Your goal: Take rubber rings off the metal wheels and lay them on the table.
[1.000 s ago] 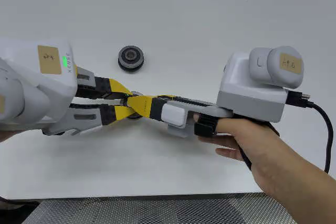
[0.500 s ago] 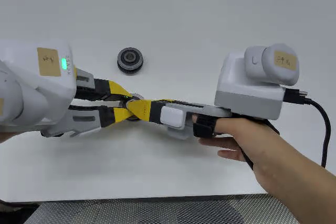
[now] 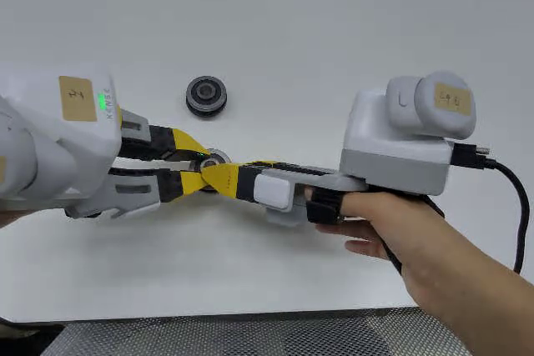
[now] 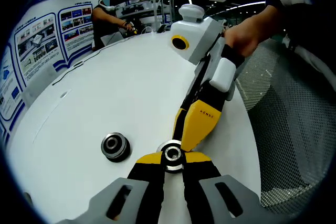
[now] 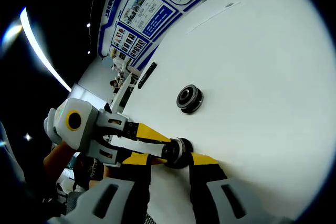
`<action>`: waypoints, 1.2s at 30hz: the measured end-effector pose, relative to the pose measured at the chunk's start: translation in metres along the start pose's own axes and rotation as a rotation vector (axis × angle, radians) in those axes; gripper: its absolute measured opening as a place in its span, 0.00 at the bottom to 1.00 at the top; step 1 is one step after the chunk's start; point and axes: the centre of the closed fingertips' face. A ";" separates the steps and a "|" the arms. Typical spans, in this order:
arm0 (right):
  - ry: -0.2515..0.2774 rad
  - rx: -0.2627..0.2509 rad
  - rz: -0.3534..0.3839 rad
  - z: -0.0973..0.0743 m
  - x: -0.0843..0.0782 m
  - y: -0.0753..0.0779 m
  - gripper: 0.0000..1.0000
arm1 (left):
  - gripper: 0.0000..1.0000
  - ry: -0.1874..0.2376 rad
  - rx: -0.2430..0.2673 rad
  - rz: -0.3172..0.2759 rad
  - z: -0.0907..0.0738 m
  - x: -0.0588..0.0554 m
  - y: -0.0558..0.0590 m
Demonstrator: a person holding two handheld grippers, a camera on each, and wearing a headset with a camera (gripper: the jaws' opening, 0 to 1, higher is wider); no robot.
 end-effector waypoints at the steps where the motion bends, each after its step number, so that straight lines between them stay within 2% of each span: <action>1: 0.001 -0.001 -0.002 0.000 0.000 0.000 0.30 | 0.12 0.000 0.000 0.000 0.000 0.000 0.000; 11: 0.007 -0.015 -0.003 0.002 0.001 0.003 0.33 | 0.12 -0.001 -0.002 -0.001 -0.001 -0.001 0.000; 15: 0.000 0.000 0.036 0.002 0.000 -0.001 0.30 | 0.12 -0.003 -0.004 0.002 -0.001 -0.002 0.000; 22: 0.002 -0.004 0.075 0.002 -0.001 -0.001 0.32 | 0.12 -0.003 -0.005 0.002 -0.001 -0.002 -0.001; 27: -0.019 -0.009 0.114 0.001 -0.004 -0.003 0.32 | 0.12 -0.006 -0.008 0.005 -0.001 -0.002 -0.001; 29: -0.010 -0.020 0.134 0.002 -0.003 -0.003 0.32 | 0.12 -0.005 -0.008 0.005 -0.001 -0.002 -0.001; 34: -0.002 -0.017 0.150 0.001 -0.002 -0.004 0.32 | 0.12 -0.005 -0.008 0.004 0.000 -0.001 -0.001; 35: 0.013 0.001 0.156 0.001 0.000 -0.007 0.31 | 0.12 -0.005 -0.008 0.005 0.000 -0.001 -0.001; 36: 0.014 -0.009 0.166 0.000 0.001 -0.005 0.30 | 0.12 -0.005 -0.008 0.005 0.000 -0.001 0.000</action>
Point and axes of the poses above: the centre of the closed fingertips' face, and the gripper's own axes: z roughly forward along the fingers, y roughly to its right, x roughly out of its top, and after that the axes turned 13 degrees about y, right-handed
